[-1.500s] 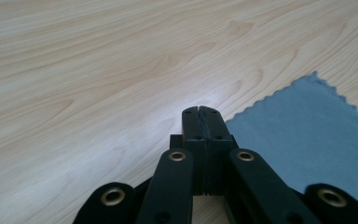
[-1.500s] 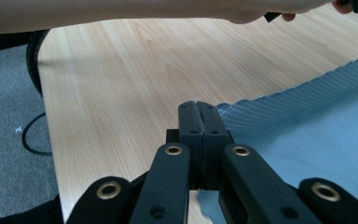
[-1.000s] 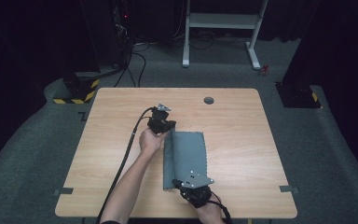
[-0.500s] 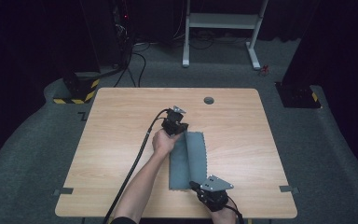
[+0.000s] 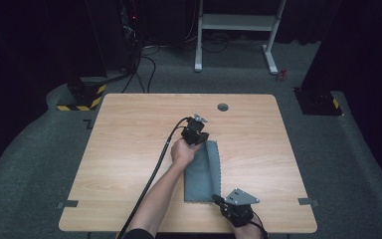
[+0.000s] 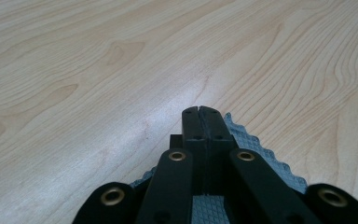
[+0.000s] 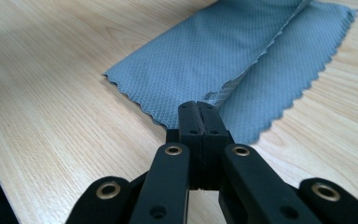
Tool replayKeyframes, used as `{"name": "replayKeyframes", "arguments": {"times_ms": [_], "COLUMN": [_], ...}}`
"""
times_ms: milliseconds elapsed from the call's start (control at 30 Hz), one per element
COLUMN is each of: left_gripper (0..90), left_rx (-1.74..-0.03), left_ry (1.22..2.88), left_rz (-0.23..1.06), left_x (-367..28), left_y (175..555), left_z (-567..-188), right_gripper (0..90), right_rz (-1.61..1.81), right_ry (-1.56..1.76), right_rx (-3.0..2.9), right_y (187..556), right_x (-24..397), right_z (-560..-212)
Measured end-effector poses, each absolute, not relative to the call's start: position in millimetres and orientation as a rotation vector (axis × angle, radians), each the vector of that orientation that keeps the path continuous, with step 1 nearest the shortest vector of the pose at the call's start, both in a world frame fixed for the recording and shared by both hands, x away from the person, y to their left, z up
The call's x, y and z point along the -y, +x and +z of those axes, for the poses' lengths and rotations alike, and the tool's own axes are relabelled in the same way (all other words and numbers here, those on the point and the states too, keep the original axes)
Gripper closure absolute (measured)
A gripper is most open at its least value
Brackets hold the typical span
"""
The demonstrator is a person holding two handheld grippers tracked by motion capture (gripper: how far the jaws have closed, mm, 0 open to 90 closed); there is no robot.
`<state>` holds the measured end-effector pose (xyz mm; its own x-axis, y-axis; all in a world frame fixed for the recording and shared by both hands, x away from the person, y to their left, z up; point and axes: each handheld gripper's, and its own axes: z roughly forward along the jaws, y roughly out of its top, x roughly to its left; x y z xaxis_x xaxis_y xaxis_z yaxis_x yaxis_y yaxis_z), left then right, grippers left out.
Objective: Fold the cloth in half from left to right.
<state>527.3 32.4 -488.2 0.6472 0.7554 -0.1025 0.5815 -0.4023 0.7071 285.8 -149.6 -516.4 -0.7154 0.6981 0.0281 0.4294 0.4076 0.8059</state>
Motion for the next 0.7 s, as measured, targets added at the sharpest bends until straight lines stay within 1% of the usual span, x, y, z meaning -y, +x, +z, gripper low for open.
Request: {"name": "replayKeyframes", "arguments": {"times_ms": [267,700], "left_gripper": [90.0,90.0], "left_rx": [-1.005,-0.982], "left_ry": [2.150,2.171], "left_rz": [0.294,0.310], "left_x": [-12.9,0.4], "left_y": [528.0,529.5], "left_z": [-495.1,-503.1], "right_gripper": [90.0,90.0], "right_rz": [1.192,1.165], "right_ry": [1.024,1.047], "right_rx": [-2.366,-2.371], "right_y": [285.4,286.6], "right_x": [156.8,161.9], "right_z": [-523.0,-523.7]}}
